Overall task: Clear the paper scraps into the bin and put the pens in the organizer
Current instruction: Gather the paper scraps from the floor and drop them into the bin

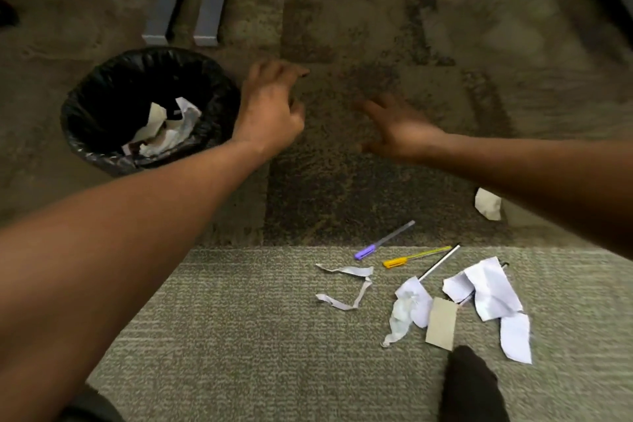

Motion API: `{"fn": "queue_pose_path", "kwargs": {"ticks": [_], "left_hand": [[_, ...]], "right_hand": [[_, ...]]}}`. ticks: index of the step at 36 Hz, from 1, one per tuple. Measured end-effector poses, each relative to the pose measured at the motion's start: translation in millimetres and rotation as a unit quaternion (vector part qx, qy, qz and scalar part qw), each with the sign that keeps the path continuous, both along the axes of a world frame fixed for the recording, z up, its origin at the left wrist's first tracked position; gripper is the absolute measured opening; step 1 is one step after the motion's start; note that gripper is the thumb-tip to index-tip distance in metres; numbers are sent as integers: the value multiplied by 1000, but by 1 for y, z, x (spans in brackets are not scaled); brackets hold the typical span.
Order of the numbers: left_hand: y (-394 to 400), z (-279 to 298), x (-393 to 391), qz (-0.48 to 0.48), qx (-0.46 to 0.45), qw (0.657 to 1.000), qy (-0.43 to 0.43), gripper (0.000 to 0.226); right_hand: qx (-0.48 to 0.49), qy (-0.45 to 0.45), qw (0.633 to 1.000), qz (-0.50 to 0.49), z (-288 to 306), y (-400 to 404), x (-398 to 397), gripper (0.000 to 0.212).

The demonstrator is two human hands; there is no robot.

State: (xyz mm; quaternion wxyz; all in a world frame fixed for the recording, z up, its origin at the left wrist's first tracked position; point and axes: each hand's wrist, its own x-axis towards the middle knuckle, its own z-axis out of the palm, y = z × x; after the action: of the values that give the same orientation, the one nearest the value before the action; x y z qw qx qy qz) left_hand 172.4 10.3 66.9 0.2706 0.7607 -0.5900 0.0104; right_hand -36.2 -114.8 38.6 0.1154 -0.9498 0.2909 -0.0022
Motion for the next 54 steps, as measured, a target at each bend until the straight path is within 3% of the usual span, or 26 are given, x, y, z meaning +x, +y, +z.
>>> {"fn": "queue_pose_path", "kwargs": {"ticks": [4, 9, 13, 19, 26, 32, 40, 44, 49, 54], "left_hand": [[-7, -21, -30, -67, 40, 997, -30, 46], [-4, -54, -81, -127, 109, 986, -6, 50], [8, -83, -115, -174, 160, 971, -22, 50], [29, -110, -151, -214, 212, 953, -29, 47], [51, -117, -158, -249, 254, 934, -13, 52], [72, -130, -152, -275, 300, 913, -9, 59], [95, -147, -153, -271, 360, 891, -56, 69], [97, -153, -164, -258, 362, 895, -42, 56], [94, -152, -171, -241, 375, 895, 10, 18], [87, -147, -171, -217, 351, 910, 45, 24]], "right_hand": [[32, 42, 999, -8, -22, 11, -42, 76], [47, 131, 990, 0, -46, 39, -96, 68], [40, 180, 980, 70, -56, 68, -127, 55], [31, 224, 958, 177, -75, 108, -149, 58], [8, 196, 950, 244, -88, 141, -148, 51], [-7, 177, 947, 267, -99, 157, -149, 16], [89, 157, 960, 216, -91, 128, -150, 19], [112, 127, 967, 189, -86, 112, -153, 19], [94, 150, 964, 197, -90, 115, -159, 16], [53, 169, 966, 188, -102, 128, -166, 11]]}}
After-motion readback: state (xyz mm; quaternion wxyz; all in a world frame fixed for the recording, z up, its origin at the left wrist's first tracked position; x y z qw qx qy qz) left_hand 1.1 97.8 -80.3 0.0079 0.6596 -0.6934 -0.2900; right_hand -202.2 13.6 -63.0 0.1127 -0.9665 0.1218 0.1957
